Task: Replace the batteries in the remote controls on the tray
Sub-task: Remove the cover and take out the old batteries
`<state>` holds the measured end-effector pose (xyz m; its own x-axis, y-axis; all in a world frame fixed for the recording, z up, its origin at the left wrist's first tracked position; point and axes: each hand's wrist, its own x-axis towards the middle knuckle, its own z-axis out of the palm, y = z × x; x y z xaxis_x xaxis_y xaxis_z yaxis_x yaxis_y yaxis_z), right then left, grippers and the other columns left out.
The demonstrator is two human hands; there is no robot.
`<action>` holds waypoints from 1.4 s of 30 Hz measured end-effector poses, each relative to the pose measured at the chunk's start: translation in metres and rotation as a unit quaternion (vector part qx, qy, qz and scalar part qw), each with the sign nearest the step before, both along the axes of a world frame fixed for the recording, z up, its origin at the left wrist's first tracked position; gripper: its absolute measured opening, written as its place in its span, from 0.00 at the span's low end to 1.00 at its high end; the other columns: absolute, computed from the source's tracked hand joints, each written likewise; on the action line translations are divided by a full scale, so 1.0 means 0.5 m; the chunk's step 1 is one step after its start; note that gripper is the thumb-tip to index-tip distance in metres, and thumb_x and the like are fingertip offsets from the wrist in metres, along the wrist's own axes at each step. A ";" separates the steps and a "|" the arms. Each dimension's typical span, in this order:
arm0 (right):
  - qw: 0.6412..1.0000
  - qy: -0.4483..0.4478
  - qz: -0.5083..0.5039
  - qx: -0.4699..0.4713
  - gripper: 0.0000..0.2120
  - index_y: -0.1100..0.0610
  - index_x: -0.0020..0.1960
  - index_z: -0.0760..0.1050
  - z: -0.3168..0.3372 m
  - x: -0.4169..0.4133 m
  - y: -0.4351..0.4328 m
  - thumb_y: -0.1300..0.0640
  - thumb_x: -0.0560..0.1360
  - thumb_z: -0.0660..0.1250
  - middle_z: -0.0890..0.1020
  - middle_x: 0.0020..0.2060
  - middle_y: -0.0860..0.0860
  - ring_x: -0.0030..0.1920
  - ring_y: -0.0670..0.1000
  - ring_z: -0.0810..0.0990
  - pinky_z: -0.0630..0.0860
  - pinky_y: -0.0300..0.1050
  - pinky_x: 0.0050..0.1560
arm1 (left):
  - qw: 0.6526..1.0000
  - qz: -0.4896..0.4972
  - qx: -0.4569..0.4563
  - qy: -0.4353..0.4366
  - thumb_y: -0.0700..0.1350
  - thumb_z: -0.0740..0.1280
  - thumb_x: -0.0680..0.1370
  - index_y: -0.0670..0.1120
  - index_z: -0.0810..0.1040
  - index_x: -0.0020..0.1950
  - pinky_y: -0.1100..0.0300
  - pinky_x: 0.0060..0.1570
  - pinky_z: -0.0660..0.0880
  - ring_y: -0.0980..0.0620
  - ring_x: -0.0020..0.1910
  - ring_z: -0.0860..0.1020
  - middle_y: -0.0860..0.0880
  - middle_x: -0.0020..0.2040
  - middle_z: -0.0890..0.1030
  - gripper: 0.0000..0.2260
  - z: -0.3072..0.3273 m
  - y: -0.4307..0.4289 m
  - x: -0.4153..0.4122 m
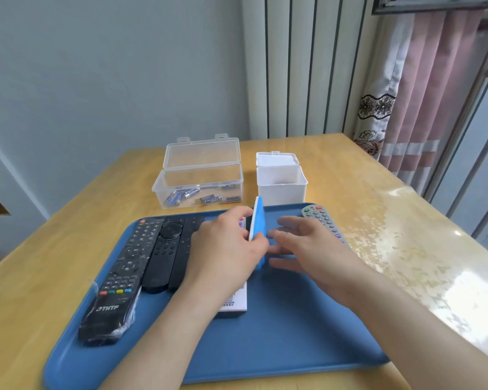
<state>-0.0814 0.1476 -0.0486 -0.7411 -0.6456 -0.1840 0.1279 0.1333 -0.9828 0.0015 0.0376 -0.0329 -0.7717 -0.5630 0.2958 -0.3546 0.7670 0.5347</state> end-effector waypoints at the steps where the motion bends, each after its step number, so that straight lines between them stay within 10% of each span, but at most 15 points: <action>1: 1.000 0.008 0.009 0.006 0.16 0.63 0.68 0.69 -0.003 -0.003 0.000 0.62 0.81 0.60 0.80 0.57 0.56 0.52 0.54 0.84 0.82 0.45 0.53 | 1.000 -0.006 -0.022 -0.005 0.51 0.67 0.74 0.56 0.78 0.58 0.57 0.52 0.74 0.51 0.50 0.79 0.55 0.44 0.84 0.13 0.001 -0.001 0.000; 4: 0.999 0.001 0.039 0.015 0.13 0.69 0.57 0.74 -0.010 -0.004 -0.005 0.59 0.81 0.61 0.83 0.47 0.57 0.44 0.52 0.82 0.81 0.48 0.55 | 0.994 -0.048 -0.093 -0.038 0.52 0.65 0.75 0.54 0.80 0.55 0.56 0.52 0.73 0.50 0.51 0.78 0.53 0.48 0.83 0.11 -0.004 0.011 -0.001; 11: 0.978 0.156 0.024 0.139 0.36 0.60 0.76 0.60 -0.011 0.009 -0.012 0.47 0.76 0.69 0.80 0.43 0.50 0.44 0.53 0.86 0.83 0.52 0.50 | 0.985 -0.087 -0.064 -0.135 0.57 0.67 0.73 0.59 0.78 0.57 0.62 0.49 0.70 0.55 0.53 0.76 0.58 0.48 0.77 0.13 0.021 -0.033 0.019; 18: 0.936 0.292 0.020 0.193 0.26 0.50 0.74 0.65 -0.012 0.011 -0.012 0.46 0.78 0.64 0.76 0.51 0.54 0.45 0.53 0.76 0.78 0.53 0.53 | 0.919 -0.105 -0.116 -0.361 0.71 0.66 0.67 0.58 0.63 0.71 0.56 0.59 0.70 0.51 0.62 0.69 0.53 0.60 0.67 0.36 0.038 -0.041 0.056; 24: 0.908 0.342 0.017 0.243 0.19 0.55 0.68 0.72 -0.012 0.003 -0.007 0.57 0.78 0.62 0.77 0.55 0.51 0.47 0.57 0.81 0.77 0.51 0.53 | 0.929 -0.042 -0.181 -0.321 0.59 0.64 0.71 0.49 0.63 0.66 0.56 0.43 0.67 0.44 0.52 0.72 0.44 0.58 0.70 0.28 0.014 0.009 0.039; 30: 0.920 0.324 0.025 0.218 0.18 0.52 0.68 0.75 -0.021 0.001 -0.009 0.55 0.79 0.64 0.80 0.55 0.48 0.50 0.54 0.83 0.78 0.48 0.55 | 0.976 -0.045 0.152 -0.147 0.57 0.65 0.69 0.56 0.69 0.63 0.57 0.40 0.72 0.50 0.44 0.79 0.51 0.47 0.82 0.23 0.061 -0.059 0.045; 34: 0.900 0.376 0.100 0.198 0.14 0.58 0.62 0.76 -0.024 0.026 -0.024 0.55 0.79 0.61 0.82 0.39 0.50 0.36 0.48 0.75 0.72 0.45 0.44 | 0.865 -0.110 0.481 0.096 0.41 0.57 0.73 0.44 0.78 0.58 0.58 0.35 0.75 0.47 0.38 0.78 0.39 0.47 0.82 0.16 0.064 -0.086 0.044; 38: 0.901 0.405 0.093 0.126 0.10 0.47 0.57 0.77 -0.018 0.038 -0.030 0.54 0.81 0.59 0.74 0.30 0.49 0.31 0.48 0.70 0.71 0.46 0.40 | 0.771 -0.161 0.595 0.160 0.33 0.53 0.75 0.38 0.78 0.57 0.59 0.33 0.77 0.46 0.37 0.78 0.37 0.47 0.81 0.18 0.045 -0.065 0.028; 42: 0.993 0.043 0.027 -0.109 0.17 0.44 0.50 0.84 0.030 0.034 -0.012 0.58 0.81 0.59 0.83 0.40 0.46 0.41 0.48 0.77 0.76 0.46 0.44 | 0.767 -0.131 0.579 0.244 0.40 0.61 0.80 0.40 0.79 0.56 0.57 0.40 0.77 0.46 0.41 0.79 0.40 0.45 0.83 0.09 0.023 -0.033 0.008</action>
